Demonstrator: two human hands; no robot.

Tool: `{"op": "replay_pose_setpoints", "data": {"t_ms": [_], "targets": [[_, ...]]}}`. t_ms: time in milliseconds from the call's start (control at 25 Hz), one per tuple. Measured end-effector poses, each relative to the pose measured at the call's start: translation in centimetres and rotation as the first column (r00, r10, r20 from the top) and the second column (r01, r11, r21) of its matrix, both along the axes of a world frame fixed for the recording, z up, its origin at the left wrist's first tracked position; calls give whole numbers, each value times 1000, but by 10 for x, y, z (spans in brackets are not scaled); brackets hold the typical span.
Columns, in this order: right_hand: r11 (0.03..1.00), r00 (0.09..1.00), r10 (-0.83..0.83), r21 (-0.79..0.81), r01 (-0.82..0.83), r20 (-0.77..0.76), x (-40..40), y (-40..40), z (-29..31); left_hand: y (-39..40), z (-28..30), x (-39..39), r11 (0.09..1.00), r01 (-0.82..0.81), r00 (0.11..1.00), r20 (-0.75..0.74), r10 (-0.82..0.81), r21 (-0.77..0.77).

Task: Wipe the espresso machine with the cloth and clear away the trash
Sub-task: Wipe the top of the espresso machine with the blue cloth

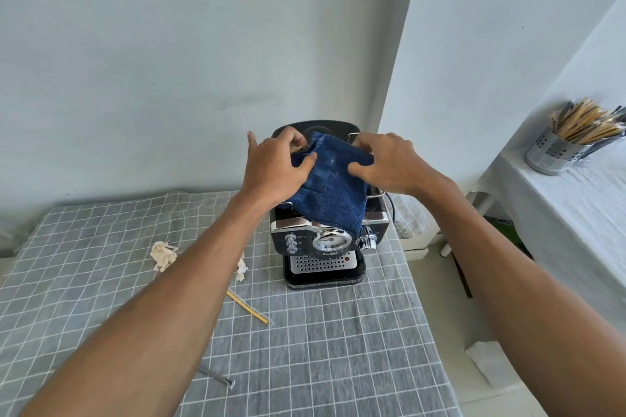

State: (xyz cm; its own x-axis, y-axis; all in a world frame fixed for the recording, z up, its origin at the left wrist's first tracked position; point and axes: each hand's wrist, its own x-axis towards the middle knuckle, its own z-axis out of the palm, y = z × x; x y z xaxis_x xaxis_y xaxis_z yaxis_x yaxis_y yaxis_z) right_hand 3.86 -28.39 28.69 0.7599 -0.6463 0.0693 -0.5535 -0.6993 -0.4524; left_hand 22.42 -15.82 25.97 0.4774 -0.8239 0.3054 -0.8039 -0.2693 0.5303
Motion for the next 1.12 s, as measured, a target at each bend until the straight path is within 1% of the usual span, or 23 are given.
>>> {"op": "replay_pose_setpoints", "data": {"t_ms": [80,120,240,320,360,440,560,600,680,720,760,840,880,1040,1120], "targets": [[999,983,-17,40,10,184,-8,3,5,9,3,-2,989,-4,983,-184,-23,-146],[996,964,-20,86,-3,265,-11,4,9,13,7,-3,982,-12,967,-252,-36,-187],[955,904,-18,276,-112,427,-16,13,20,23,21,-5,980,27,928,-360,-97,-196],[940,873,4,295,-169,487,-16,23,30,29,35,-6,973,92,898,-404,-173,-212],[940,861,11,289,-183,509,-14,28,36,31,44,-4,967,129,891,-402,-211,-220],[939,852,68,256,-230,519,-12,38,54,39,66,1,956,214,895,-353,-274,-200],[925,851,158,227,-306,501,-15,51,84,50,102,5,926,379,885,-289,-364,-7],[917,851,182,227,-328,492,-17,54,93,55,111,5,915,401,887,-272,-373,52],[908,847,204,229,-352,490,-23,62,107,63,121,3,913,398,900,-235,-368,91],[903,846,209,236,-360,491,-27,65,111,68,123,2,912,403,894,-247,-374,79],[895,844,216,245,-371,491,-31,67,115,72,125,-1,902,429,869,-295,-397,51],[883,843,237,255,-394,483,-38,74,118,83,127,-7,876,482,792,-423,-440,-10],[883,844,244,251,-397,477,-41,78,119,87,128,-10,873,486,772,-458,-441,-20],[884,856,228,271,-382,463,-56,91,119,103,126,-21,851,521,760,-488,-430,62],[865,862,202,328,-380,466,-70,97,113,112,120,-21,845,528,742,-529,-411,84]]}}
